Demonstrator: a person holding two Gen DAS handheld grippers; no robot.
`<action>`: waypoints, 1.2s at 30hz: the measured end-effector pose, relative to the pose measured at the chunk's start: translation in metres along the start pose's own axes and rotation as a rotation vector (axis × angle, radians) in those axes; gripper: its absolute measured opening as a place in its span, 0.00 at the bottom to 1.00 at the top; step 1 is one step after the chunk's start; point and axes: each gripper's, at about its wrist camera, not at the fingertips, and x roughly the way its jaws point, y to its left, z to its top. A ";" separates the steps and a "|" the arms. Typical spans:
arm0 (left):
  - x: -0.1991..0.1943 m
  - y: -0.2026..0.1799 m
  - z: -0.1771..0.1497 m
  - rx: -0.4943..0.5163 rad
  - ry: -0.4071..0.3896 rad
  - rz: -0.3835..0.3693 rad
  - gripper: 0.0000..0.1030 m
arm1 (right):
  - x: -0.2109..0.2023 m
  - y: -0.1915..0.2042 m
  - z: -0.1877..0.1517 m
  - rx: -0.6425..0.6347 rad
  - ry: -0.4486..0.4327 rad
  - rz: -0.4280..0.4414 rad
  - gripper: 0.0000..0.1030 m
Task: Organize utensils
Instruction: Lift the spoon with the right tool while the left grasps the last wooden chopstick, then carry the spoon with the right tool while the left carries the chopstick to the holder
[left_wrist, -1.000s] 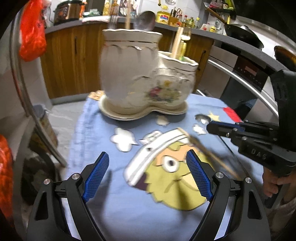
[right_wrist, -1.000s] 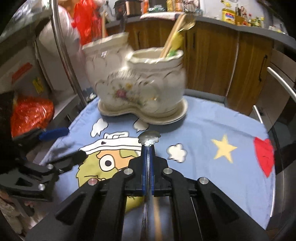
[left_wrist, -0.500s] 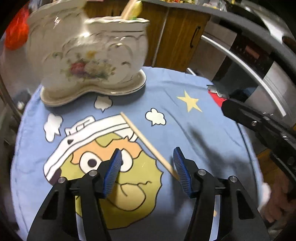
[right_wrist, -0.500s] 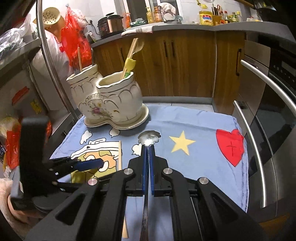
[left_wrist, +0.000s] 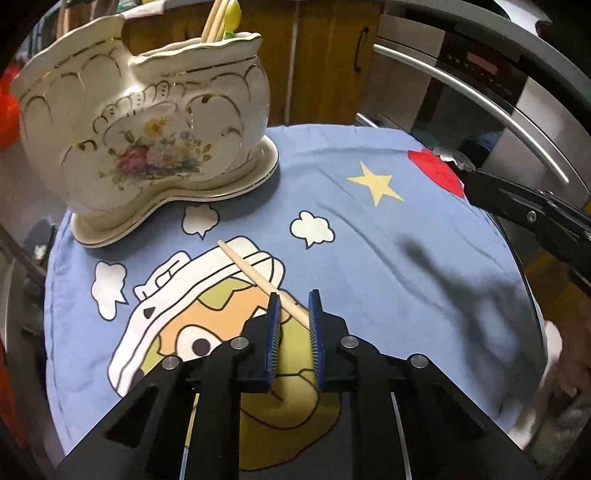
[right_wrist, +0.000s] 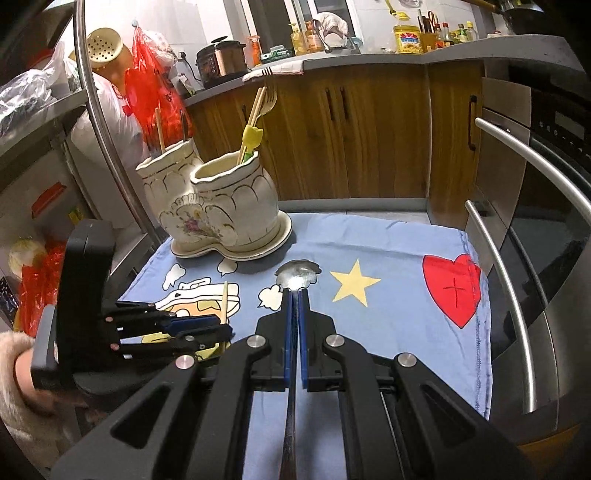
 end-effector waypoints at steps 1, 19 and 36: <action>-0.001 0.001 0.000 0.003 0.006 -0.014 0.07 | 0.000 0.000 0.000 0.002 -0.001 0.003 0.03; 0.003 -0.028 -0.003 -0.077 0.037 0.083 0.51 | -0.001 0.004 0.002 -0.006 -0.010 0.027 0.03; -0.012 -0.012 -0.005 -0.028 -0.002 -0.032 0.06 | -0.008 -0.002 -0.001 0.017 -0.029 0.055 0.03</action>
